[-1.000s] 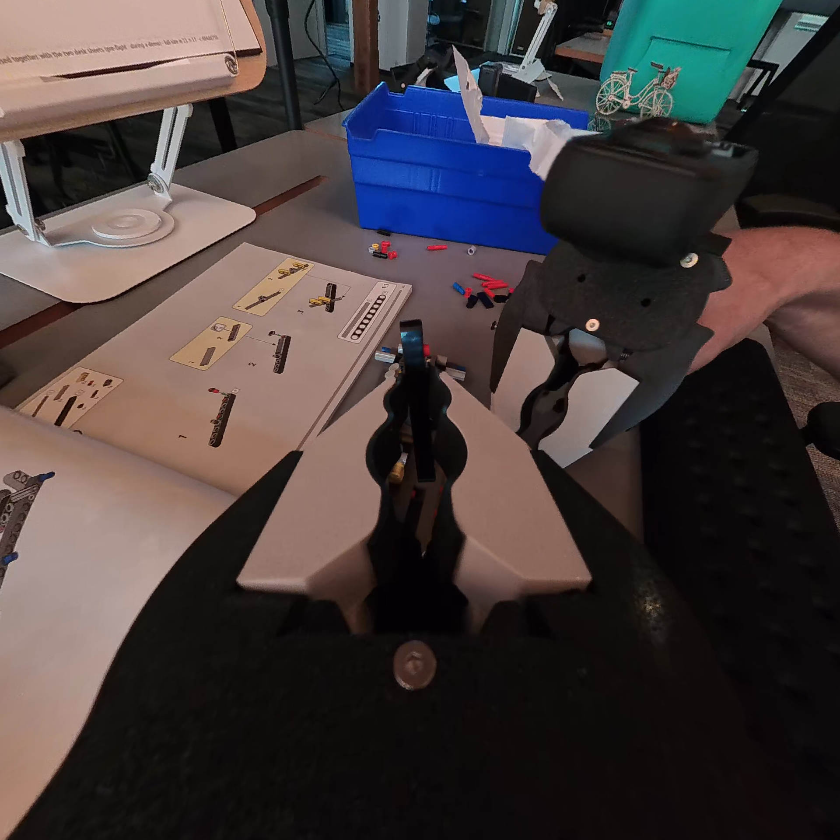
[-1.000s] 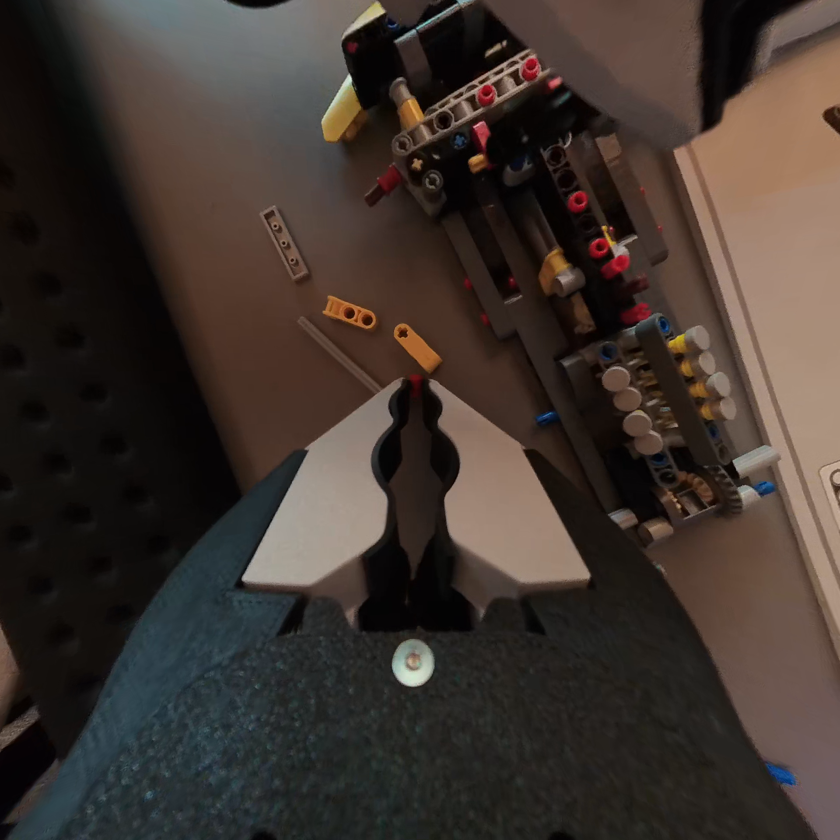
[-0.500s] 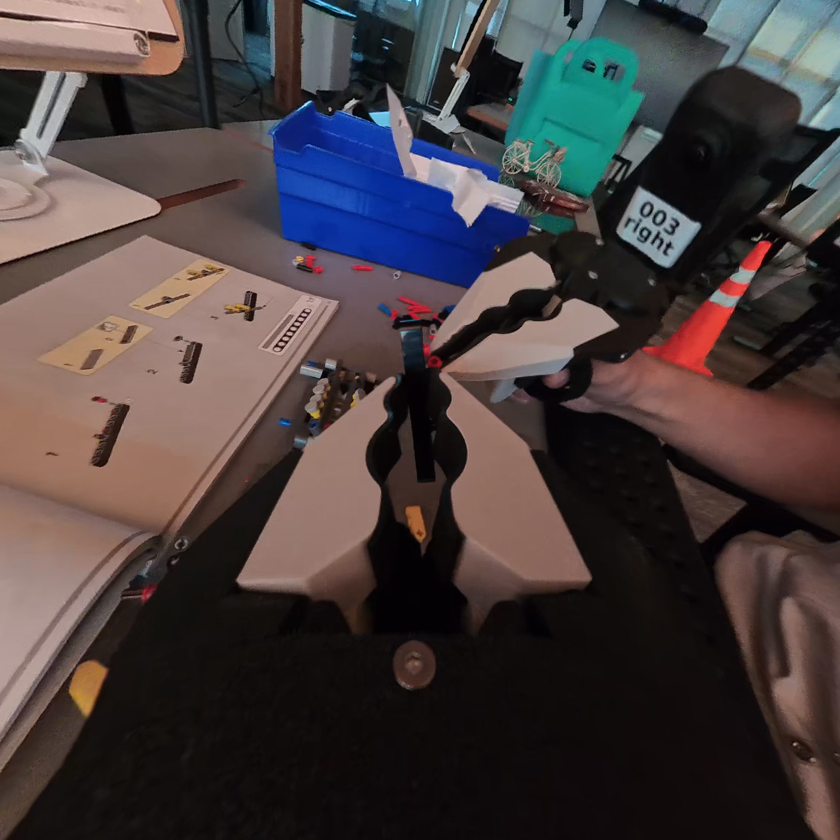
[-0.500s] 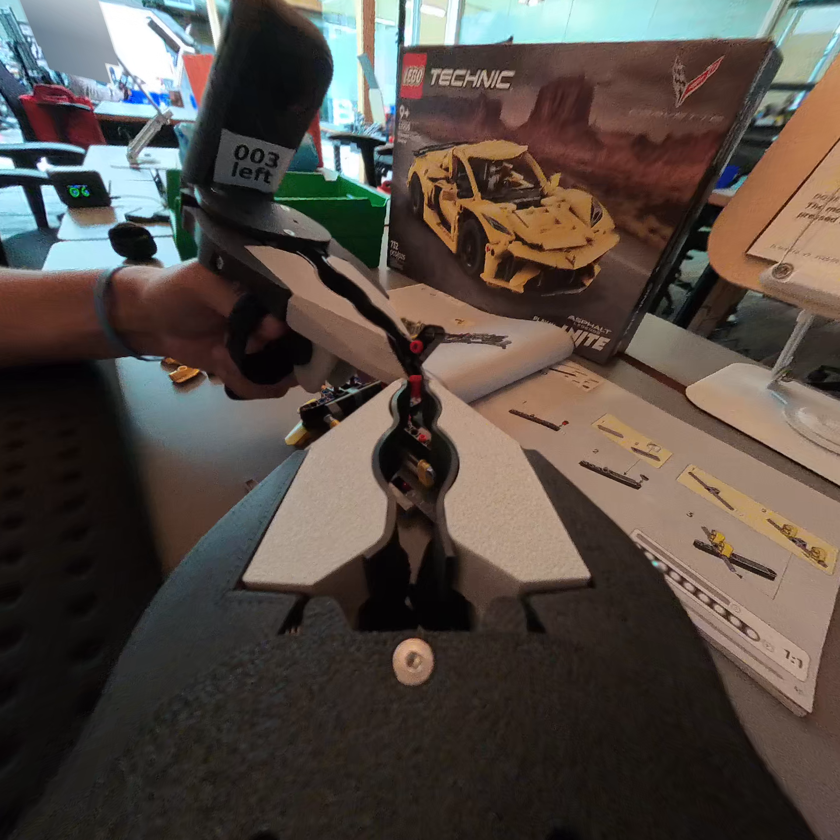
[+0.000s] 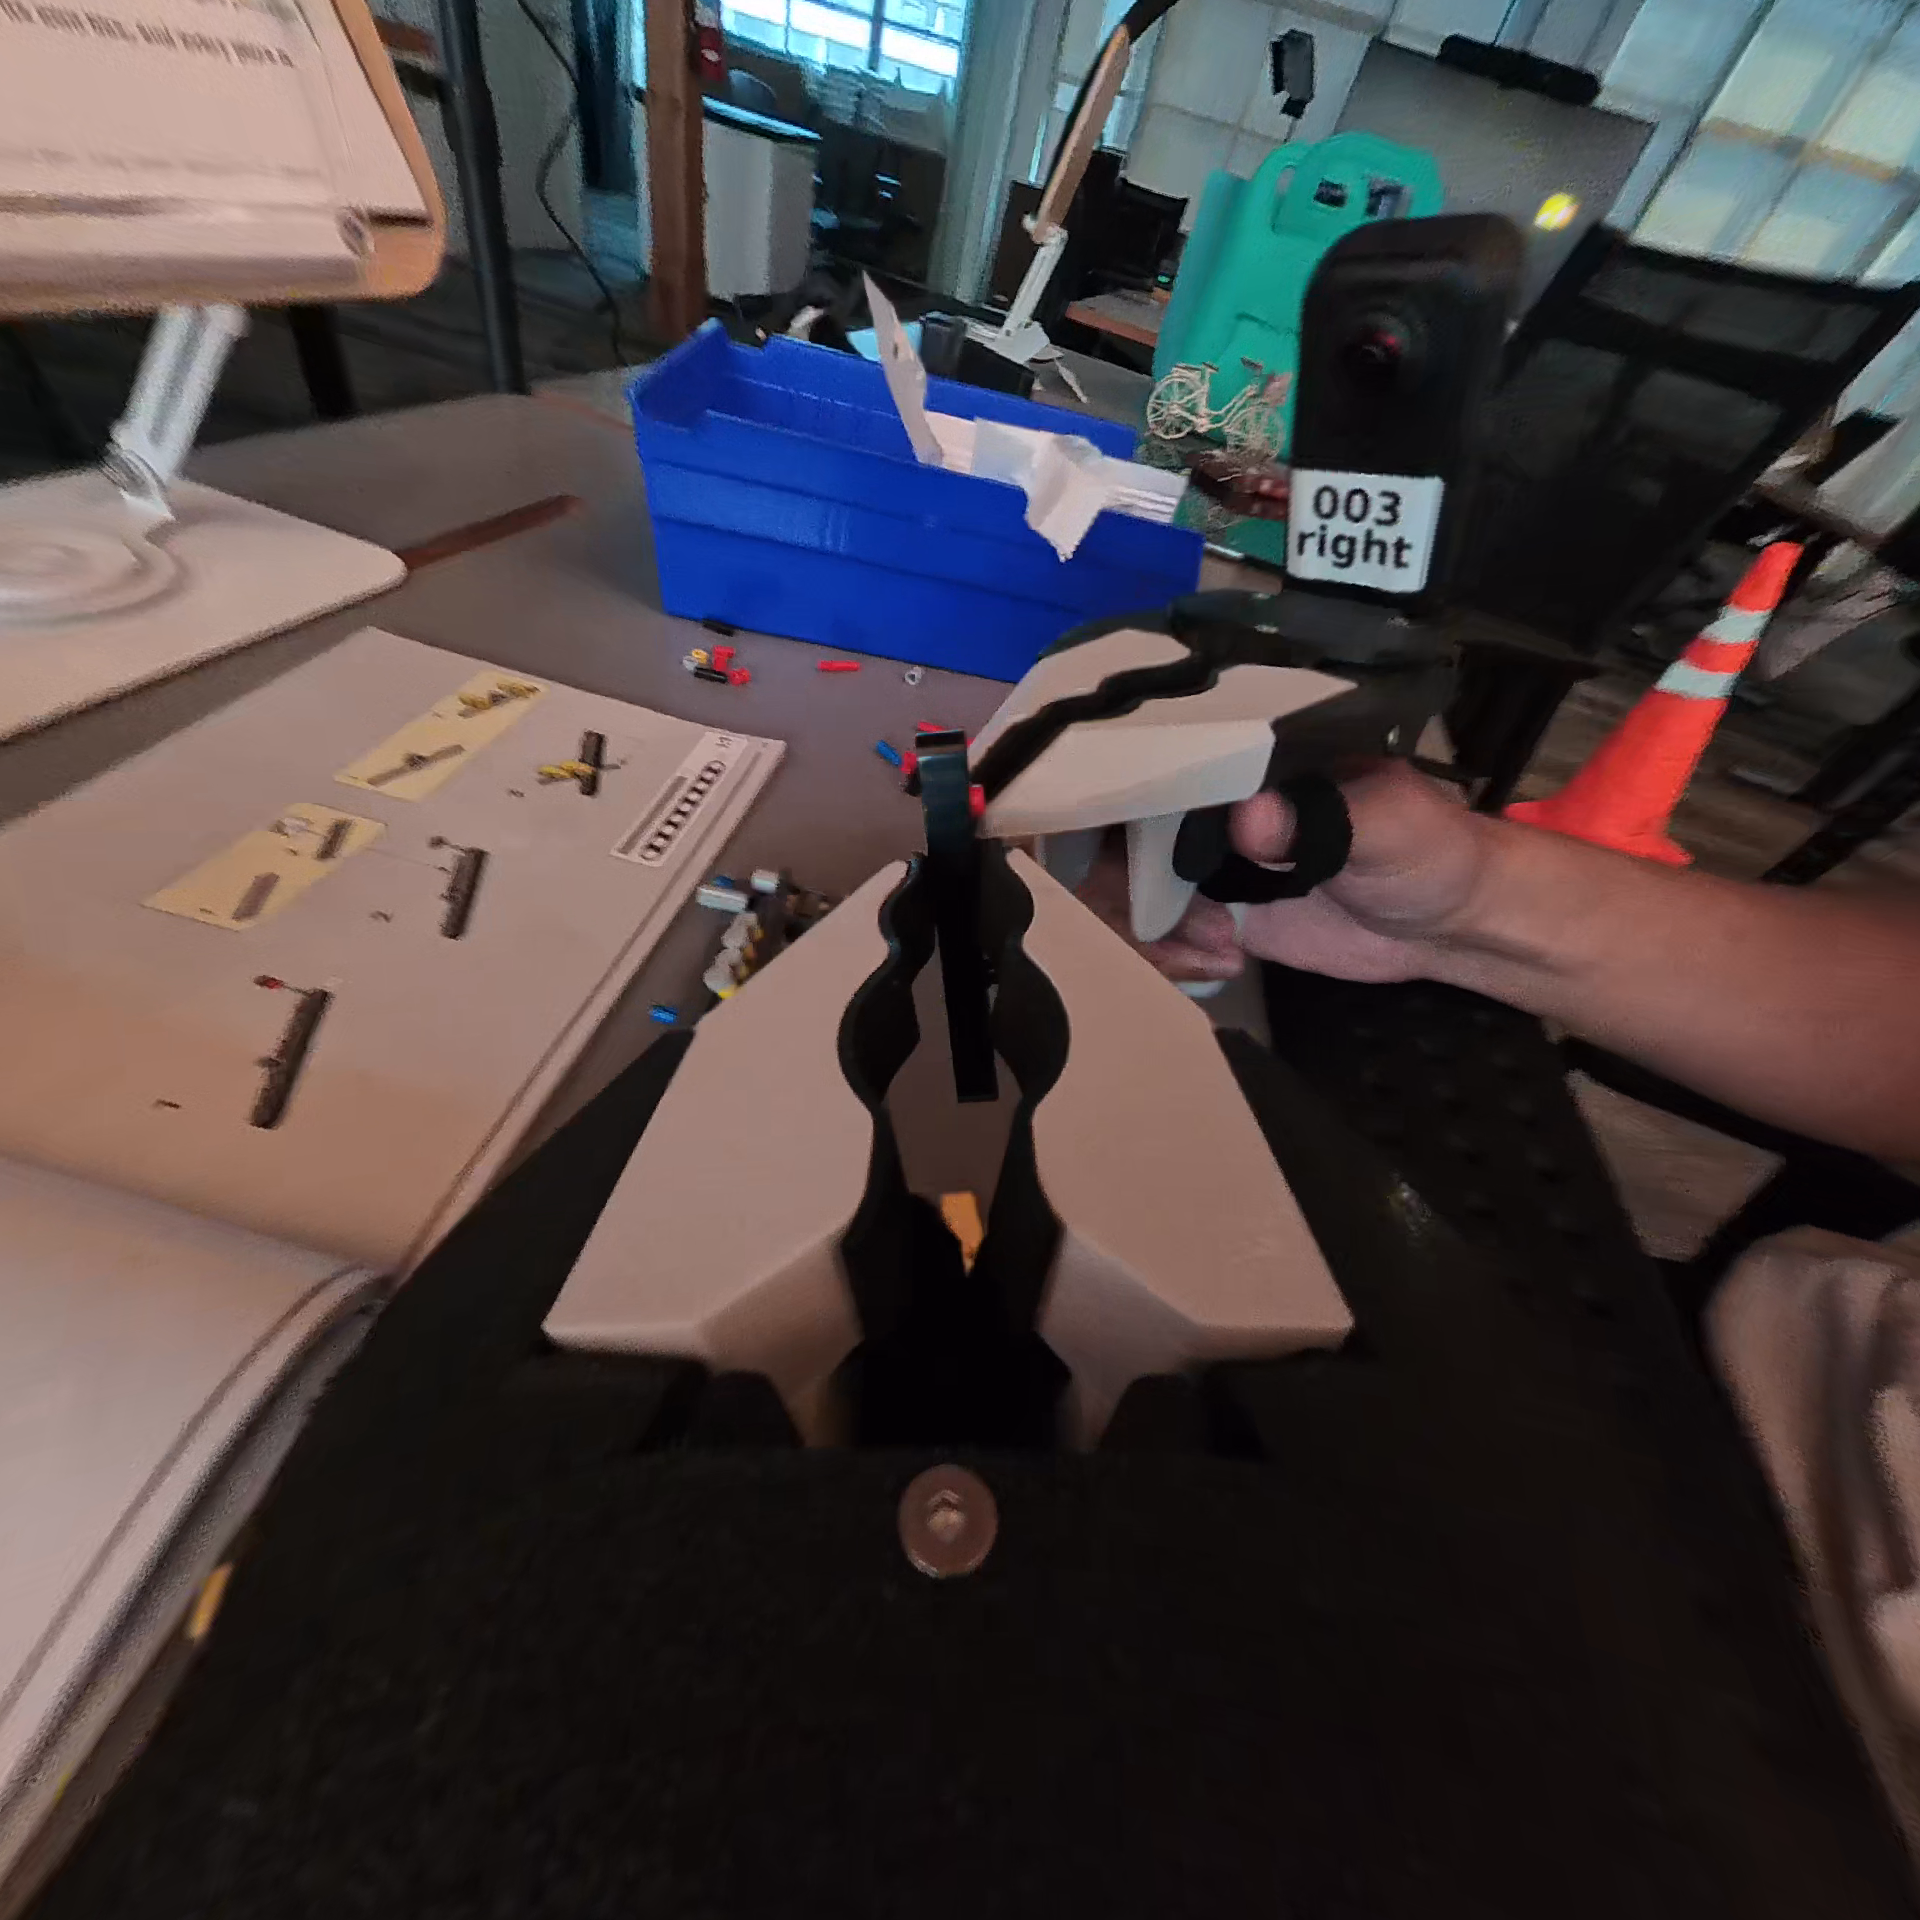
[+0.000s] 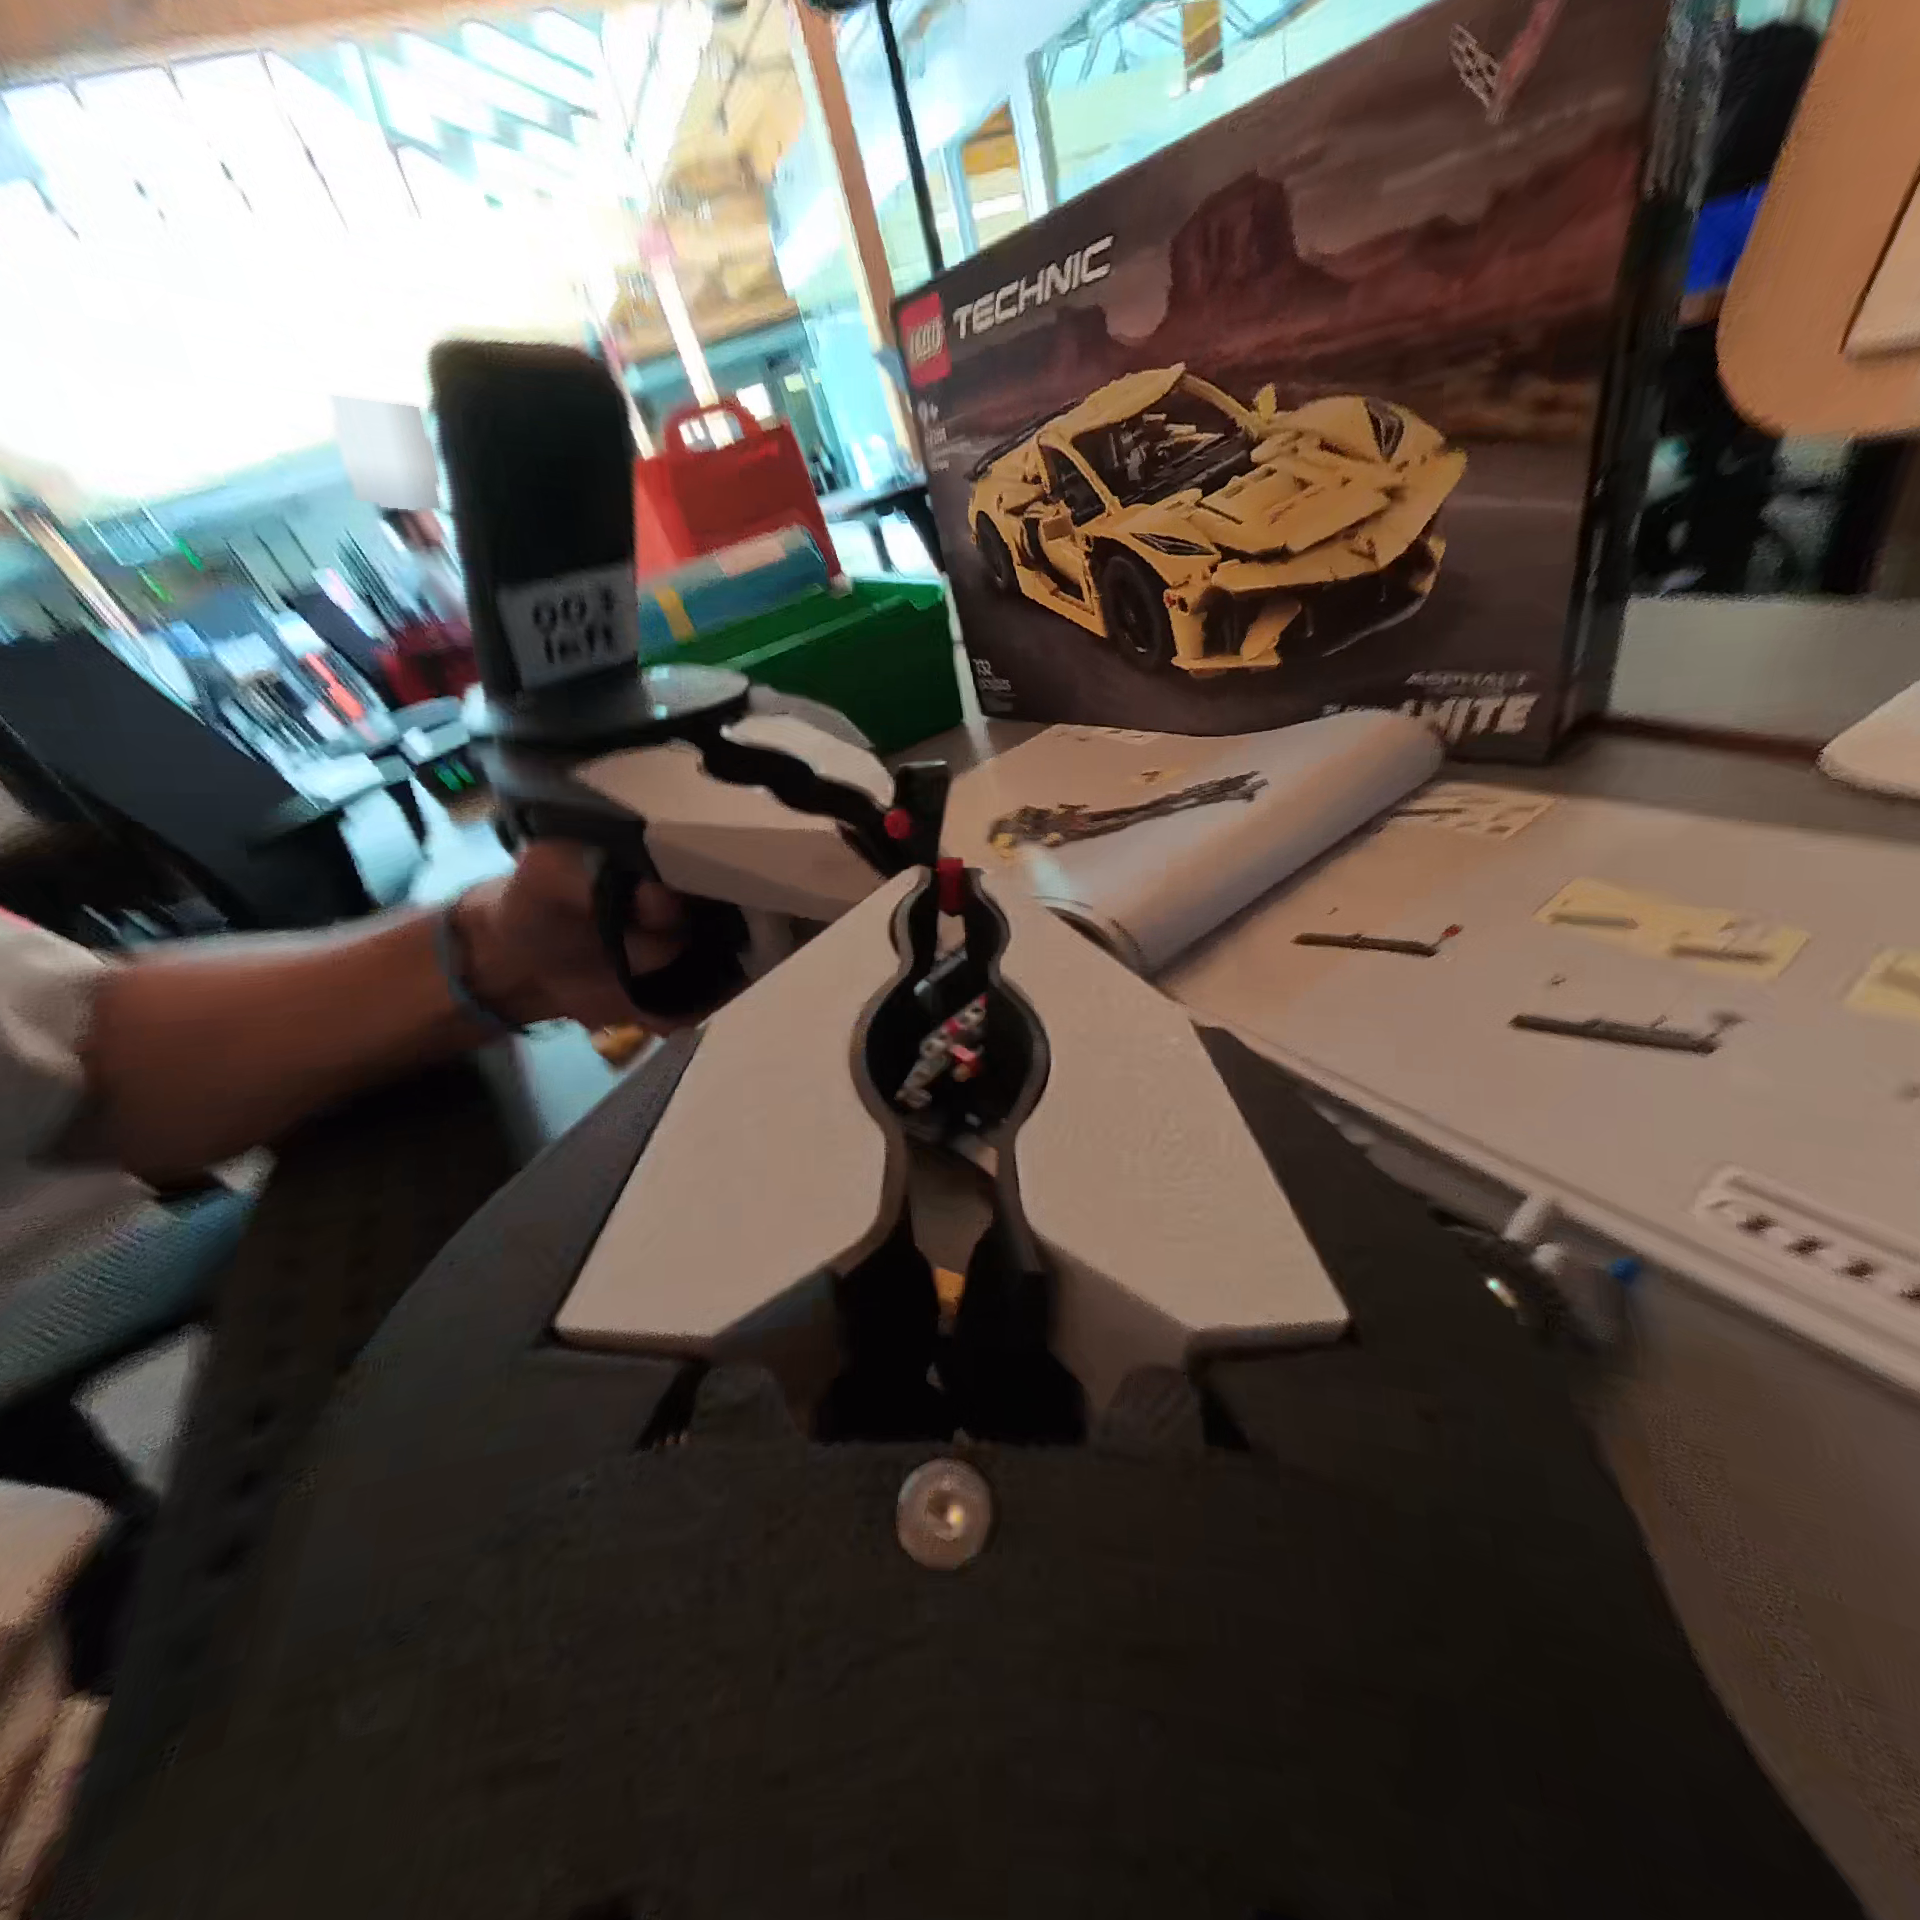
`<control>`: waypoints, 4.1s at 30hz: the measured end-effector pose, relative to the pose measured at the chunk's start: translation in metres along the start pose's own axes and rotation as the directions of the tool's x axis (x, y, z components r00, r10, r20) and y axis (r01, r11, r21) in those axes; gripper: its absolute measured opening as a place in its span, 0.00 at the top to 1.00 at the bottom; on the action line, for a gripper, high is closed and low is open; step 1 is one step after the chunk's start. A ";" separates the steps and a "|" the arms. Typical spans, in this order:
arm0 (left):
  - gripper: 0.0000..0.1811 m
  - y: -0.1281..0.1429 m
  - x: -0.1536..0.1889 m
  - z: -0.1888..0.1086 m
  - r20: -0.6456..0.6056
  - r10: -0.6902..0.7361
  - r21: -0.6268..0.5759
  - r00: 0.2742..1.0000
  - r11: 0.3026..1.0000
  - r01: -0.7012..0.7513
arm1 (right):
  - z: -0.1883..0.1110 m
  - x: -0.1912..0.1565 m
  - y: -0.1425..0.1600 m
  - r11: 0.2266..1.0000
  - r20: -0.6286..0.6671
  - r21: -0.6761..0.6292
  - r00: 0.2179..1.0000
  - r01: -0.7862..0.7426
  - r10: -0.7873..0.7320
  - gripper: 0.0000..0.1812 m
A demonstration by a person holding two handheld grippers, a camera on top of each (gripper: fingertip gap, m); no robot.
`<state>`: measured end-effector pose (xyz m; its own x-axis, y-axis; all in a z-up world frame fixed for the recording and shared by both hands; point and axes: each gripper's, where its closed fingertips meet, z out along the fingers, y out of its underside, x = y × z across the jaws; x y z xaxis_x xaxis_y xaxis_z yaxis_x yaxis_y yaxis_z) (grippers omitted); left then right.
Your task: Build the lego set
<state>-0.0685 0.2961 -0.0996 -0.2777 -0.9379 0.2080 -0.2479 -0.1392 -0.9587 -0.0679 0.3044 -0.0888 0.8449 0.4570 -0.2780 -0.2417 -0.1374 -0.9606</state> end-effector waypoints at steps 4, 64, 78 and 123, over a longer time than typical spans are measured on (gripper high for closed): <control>0.97 -0.009 -0.003 0.000 0.141 0.195 0.031 0.971 0.979 -0.201 | 0.002 0.003 -0.006 0.939 0.093 0.075 0.940 -0.337 0.329 0.98; 0.97 -0.033 -0.053 -0.041 0.303 0.141 0.105 0.942 0.978 -0.180 | -0.026 0.239 0.026 0.771 -0.239 -0.600 0.872 0.213 -0.427 0.85; 0.97 -0.028 -0.047 -0.035 0.266 0.170 0.079 0.949 0.977 -0.197 | -0.029 0.245 0.055 0.757 -0.155 -0.640 0.943 0.132 -0.295 0.92; 0.97 0.006 -0.068 -0.023 0.450 0.525 -0.296 0.722 0.851 -0.434 | 0.046 0.018 0.003 0.947 -0.199 -0.319 0.975 0.030 -0.099 0.98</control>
<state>-0.0721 0.3665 -0.1154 0.0871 -0.8935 -0.4406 -0.3648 0.3829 -0.8487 -0.0752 0.3526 -0.0970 0.9427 0.2838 -0.1753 -0.0510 -0.3966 -0.9166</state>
